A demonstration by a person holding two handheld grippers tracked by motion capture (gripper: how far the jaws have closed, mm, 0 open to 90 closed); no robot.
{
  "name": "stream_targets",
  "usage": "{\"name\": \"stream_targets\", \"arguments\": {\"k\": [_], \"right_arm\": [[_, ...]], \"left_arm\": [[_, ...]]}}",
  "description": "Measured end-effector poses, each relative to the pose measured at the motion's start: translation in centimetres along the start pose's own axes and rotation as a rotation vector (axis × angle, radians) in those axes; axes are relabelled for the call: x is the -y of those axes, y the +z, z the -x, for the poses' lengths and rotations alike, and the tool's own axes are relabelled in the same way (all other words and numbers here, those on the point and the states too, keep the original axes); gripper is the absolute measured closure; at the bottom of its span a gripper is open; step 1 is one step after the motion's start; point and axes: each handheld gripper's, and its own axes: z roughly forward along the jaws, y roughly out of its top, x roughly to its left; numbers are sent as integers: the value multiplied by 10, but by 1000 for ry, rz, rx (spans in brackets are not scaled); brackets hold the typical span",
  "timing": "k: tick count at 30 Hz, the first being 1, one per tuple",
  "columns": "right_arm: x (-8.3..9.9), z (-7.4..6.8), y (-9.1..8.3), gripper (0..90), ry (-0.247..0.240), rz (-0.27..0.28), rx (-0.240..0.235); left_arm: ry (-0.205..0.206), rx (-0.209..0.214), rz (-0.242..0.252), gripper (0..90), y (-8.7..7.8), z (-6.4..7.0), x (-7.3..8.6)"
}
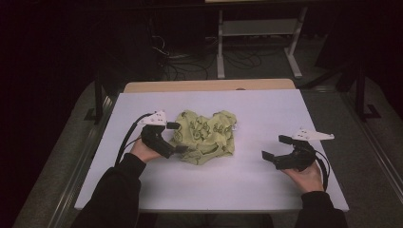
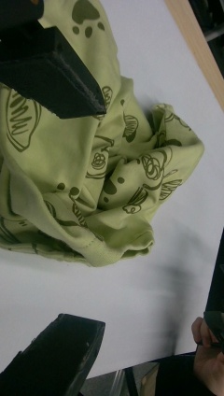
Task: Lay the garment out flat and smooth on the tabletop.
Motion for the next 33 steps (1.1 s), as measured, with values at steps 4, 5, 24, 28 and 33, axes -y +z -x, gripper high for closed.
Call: {"name": "stream_targets", "arguments": {"k": [4,5,24,28,33], "right_arm": [[0,0,0,0,0,-1,-1],[0,0,0,0,0,-1,-1],[0,0,0,0,0,-4,-4],[0,0,0,0,0,-1,-4],[0,0,0,0,-1,-2,-4]], "left_arm": [[-8,13,-16,0,7,-1,1],[-8,18,-19,0,8,-2,2],[-13,84,-72,227,17,-7,12],[26,74,-80,406,16,-6,12],[50,49,-99,732,18,-3,12]]}}
